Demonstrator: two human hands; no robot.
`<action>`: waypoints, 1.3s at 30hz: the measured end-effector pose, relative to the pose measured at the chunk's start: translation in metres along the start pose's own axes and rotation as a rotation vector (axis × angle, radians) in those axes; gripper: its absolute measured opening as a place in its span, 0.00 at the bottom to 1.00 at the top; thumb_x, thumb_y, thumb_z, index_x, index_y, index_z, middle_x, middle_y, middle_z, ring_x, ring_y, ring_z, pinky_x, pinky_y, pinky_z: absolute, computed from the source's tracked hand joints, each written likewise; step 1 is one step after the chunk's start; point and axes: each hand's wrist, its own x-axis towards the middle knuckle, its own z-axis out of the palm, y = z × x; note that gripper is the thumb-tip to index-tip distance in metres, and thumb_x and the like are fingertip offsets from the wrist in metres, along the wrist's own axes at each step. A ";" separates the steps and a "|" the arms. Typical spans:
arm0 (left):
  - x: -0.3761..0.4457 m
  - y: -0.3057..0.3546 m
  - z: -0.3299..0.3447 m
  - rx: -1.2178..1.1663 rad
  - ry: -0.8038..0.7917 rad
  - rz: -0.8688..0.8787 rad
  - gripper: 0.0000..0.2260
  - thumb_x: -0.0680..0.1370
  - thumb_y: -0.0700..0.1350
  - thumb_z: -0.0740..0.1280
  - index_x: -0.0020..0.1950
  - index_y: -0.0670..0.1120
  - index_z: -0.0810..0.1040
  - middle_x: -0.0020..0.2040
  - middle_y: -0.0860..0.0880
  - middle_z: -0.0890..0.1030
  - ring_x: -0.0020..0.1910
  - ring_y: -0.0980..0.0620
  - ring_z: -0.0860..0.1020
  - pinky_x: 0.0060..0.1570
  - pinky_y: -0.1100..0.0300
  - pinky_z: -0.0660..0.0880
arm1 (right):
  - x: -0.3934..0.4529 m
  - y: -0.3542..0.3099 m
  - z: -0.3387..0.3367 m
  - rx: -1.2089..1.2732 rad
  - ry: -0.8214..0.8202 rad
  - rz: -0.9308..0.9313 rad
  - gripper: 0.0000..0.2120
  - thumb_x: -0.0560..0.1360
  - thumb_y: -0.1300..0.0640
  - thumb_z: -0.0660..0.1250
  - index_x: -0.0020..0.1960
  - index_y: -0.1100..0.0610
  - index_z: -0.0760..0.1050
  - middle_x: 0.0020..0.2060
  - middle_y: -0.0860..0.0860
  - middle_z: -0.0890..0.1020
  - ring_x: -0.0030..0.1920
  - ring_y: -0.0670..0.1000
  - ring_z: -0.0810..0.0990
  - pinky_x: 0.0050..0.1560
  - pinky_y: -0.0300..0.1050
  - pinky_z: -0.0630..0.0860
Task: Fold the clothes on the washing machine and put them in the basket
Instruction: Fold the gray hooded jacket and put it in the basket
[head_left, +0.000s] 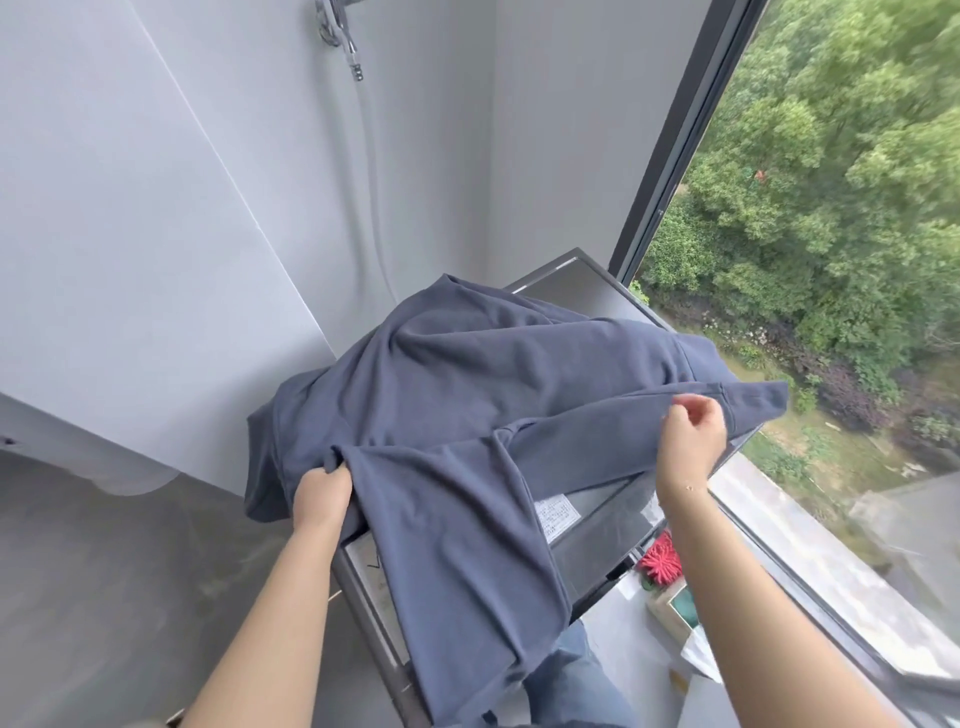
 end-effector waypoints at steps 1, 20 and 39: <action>-0.001 -0.002 -0.002 -0.007 0.000 0.003 0.18 0.79 0.51 0.61 0.57 0.36 0.77 0.58 0.36 0.78 0.56 0.38 0.76 0.57 0.49 0.72 | -0.023 0.009 -0.001 -0.056 -0.100 -0.033 0.07 0.69 0.59 0.59 0.38 0.51 0.75 0.36 0.49 0.79 0.39 0.51 0.76 0.47 0.51 0.75; -0.005 -0.004 -0.025 0.293 0.051 0.359 0.12 0.77 0.48 0.64 0.36 0.44 0.73 0.38 0.44 0.78 0.42 0.41 0.75 0.38 0.55 0.68 | -0.072 -0.044 0.007 -0.579 -0.737 -0.325 0.17 0.80 0.53 0.62 0.36 0.59 0.66 0.30 0.49 0.69 0.36 0.49 0.68 0.40 0.47 0.63; -0.025 -0.085 -0.038 -0.121 0.043 0.101 0.15 0.76 0.57 0.66 0.47 0.45 0.75 0.44 0.49 0.77 0.47 0.47 0.75 0.48 0.53 0.71 | -0.124 0.011 0.040 -0.415 -0.915 0.182 0.07 0.74 0.64 0.62 0.41 0.64 0.78 0.27 0.54 0.81 0.24 0.52 0.76 0.26 0.42 0.75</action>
